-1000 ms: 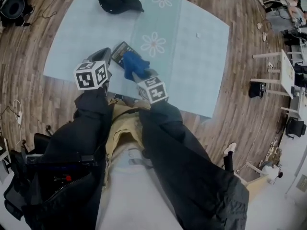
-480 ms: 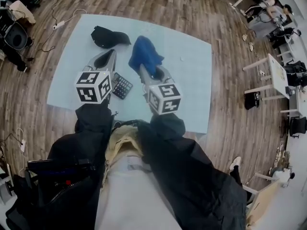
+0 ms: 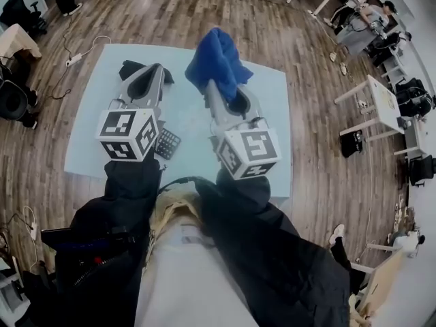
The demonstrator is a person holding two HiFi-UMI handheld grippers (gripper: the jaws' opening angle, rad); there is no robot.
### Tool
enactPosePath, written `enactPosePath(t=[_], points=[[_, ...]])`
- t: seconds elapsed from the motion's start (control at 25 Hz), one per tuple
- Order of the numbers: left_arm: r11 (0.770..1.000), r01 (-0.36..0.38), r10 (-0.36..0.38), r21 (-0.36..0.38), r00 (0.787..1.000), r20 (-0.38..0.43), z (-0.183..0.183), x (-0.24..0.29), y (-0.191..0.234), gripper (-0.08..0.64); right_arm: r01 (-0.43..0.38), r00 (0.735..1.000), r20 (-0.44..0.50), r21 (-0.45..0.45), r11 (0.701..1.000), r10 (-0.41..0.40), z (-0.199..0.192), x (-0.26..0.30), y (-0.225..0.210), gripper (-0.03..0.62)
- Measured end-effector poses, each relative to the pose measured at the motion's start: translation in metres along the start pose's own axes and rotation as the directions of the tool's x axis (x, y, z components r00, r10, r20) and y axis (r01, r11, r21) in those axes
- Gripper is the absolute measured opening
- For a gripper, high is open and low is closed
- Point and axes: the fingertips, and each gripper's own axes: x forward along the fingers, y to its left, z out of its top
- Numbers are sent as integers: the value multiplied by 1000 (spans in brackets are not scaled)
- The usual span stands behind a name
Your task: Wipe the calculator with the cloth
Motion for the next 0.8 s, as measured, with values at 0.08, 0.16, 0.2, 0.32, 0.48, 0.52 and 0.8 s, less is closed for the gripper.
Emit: enactPosePath(t=[0.08, 0.16, 0.2, 0.32, 0.48, 0.52, 0.8], points=[[1000, 1, -1, 12, 1000, 16, 8, 1, -4, 2, 23, 1000, 19, 3, 1000, -23, 11, -3, -4, 78], [1000, 2, -3, 21, 1000, 28, 16, 3, -9, 2, 46, 998, 38, 9, 999, -46, 21, -6, -9, 78], [1000, 3, -4, 25, 999, 33, 19, 4, -11, 2, 56, 997, 45, 11, 998, -56, 24, -9, -12, 78], [1000, -2, 1, 31, 999, 40, 18, 3, -16, 2, 70, 996, 63, 17, 997, -70, 28, -16, -15, 78], [999, -18, 17, 36, 999, 37, 14, 0, -14, 2, 69, 995, 74, 12, 998, -69, 27, -17, -11, 78], [999, -22, 21, 37, 999, 36, 14, 0, -13, 2, 68, 995, 74, 10, 998, -68, 27, -17, -10, 78], [998, -46, 45, 43, 999, 15, 5, 1, -5, 2, 33, 997, 66, -18, 999, -32, 21, -11, -2, 77]])
